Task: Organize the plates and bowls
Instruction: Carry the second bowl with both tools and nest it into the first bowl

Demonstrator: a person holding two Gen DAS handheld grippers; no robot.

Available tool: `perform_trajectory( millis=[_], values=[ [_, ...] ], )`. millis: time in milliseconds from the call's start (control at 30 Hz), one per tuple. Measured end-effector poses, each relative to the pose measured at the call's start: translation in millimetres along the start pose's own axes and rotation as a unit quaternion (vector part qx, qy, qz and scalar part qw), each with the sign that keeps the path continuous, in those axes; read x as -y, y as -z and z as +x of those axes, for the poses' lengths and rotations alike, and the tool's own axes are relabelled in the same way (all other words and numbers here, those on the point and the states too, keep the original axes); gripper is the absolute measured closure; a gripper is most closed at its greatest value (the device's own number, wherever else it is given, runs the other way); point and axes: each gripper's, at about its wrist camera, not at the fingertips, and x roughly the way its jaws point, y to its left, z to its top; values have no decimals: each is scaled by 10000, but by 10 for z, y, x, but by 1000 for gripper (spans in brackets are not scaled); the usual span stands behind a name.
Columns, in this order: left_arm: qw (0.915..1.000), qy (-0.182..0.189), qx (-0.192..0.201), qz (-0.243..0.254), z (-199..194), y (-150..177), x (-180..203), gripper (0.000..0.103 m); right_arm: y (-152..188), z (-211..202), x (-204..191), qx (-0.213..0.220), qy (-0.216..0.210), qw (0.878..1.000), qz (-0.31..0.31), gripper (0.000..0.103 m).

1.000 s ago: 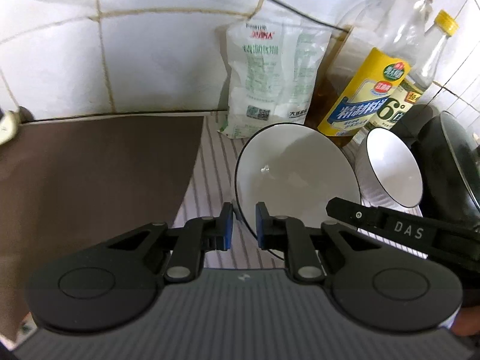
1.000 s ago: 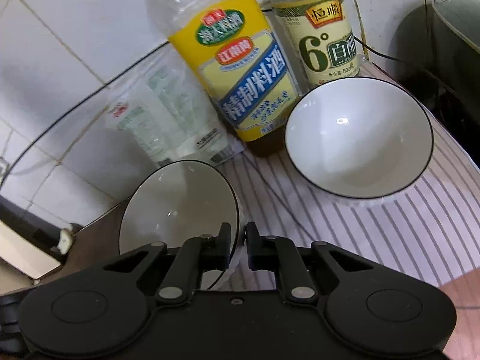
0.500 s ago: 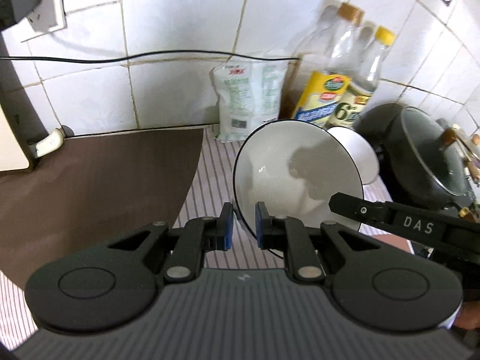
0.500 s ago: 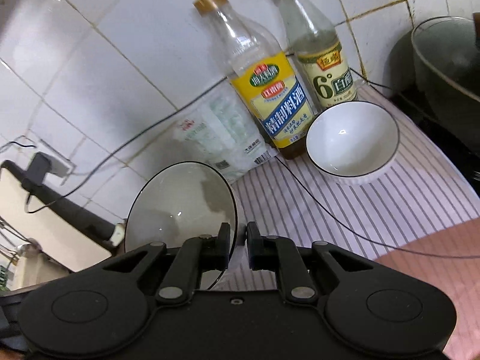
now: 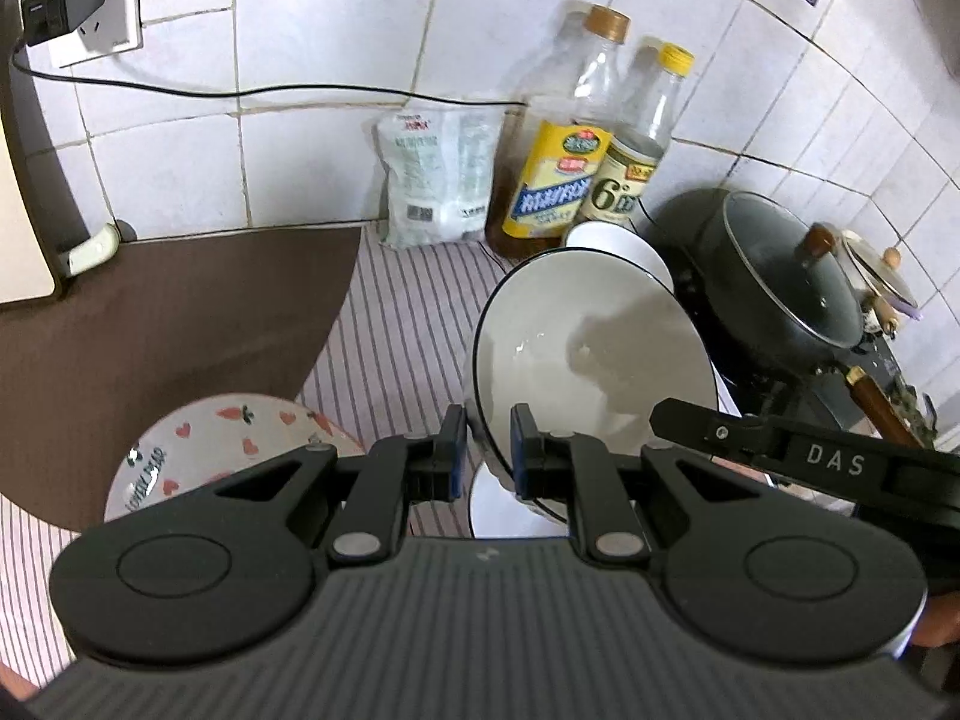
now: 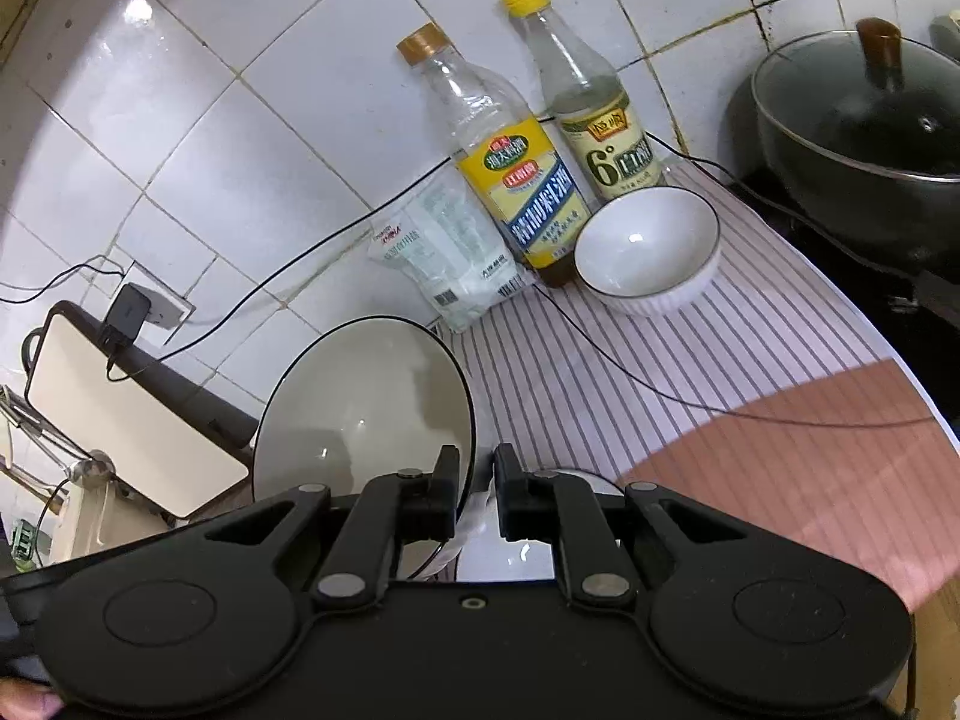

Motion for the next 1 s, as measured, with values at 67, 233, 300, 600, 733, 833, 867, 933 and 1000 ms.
perform_trajectory(
  millis=[67,233,300,600,733,833,867,933,1000],
  values=[
    [10000,19,-36,-18,-10,57,18,90,30,-39,17,-52,31,9999,-99,87],
    [9998,37,-193,-46,91,231,56,90,155,-40,130,-190,111,9994,-256,86],
    [9997,-17,-243,-16,164,313,81,90,213,3,196,-248,160,9992,-265,86],
    [9989,-131,-441,-60,411,517,80,90,375,168,305,-431,399,9964,-608,86],
    [9983,-227,-530,-55,498,569,94,90,414,223,282,-412,556,9933,-929,87],
    [9977,-273,-619,-51,551,588,99,90,436,246,271,-378,652,9909,-1113,87],
    [9975,-295,-638,-45,563,590,106,90,443,250,268,-359,668,9905,-1151,87],
    [9972,-347,-665,3,582,597,125,90,454,262,271,-335,696,9896,-1215,87],
    [9969,-386,-690,35,599,598,139,90,471,277,264,-316,742,9880,-1317,87]
  ],
)
